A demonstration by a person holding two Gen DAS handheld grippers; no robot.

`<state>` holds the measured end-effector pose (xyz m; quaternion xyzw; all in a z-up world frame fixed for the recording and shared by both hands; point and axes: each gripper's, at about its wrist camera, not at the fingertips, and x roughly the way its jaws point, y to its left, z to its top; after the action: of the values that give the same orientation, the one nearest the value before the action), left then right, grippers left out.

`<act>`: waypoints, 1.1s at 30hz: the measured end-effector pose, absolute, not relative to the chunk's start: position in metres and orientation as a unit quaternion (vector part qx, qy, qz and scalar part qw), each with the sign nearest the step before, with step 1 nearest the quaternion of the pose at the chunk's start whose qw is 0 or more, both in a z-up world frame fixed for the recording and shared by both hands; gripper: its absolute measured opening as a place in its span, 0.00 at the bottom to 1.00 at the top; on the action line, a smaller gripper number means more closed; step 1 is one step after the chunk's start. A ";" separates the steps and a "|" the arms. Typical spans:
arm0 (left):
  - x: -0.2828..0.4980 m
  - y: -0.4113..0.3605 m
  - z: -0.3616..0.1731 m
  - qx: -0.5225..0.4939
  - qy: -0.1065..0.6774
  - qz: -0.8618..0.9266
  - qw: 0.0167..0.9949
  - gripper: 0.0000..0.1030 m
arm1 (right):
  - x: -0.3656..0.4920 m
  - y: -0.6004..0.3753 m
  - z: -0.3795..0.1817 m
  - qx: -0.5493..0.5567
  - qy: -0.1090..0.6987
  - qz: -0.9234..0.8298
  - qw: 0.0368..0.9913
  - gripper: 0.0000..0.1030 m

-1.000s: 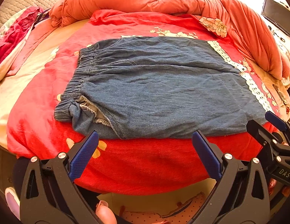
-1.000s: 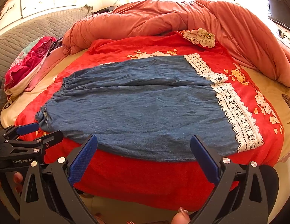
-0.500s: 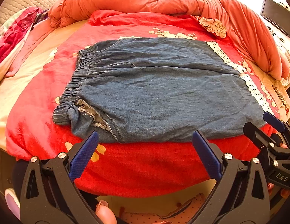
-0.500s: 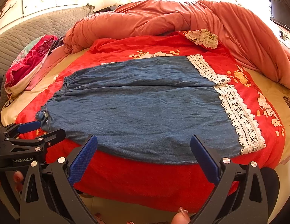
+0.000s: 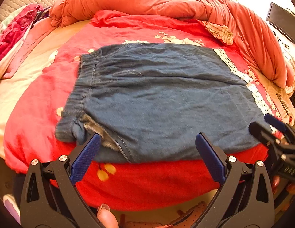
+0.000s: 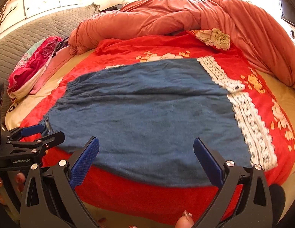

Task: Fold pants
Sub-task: 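Grasp the elastic waistband with the left gripper while the right gripper grasps the waistband edge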

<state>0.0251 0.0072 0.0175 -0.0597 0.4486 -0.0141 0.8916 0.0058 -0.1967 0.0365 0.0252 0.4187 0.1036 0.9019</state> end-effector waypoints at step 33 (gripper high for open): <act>0.206 0.144 -0.008 -0.048 0.467 -0.038 0.882 0.31 | 0.313 -0.070 -0.019 -0.209 0.479 0.278 0.806 0.96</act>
<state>0.2057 0.1443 -0.0080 -0.0481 0.4670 -0.0384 0.8821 0.3129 -0.0696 -0.0186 -0.2091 0.4786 0.2784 0.8060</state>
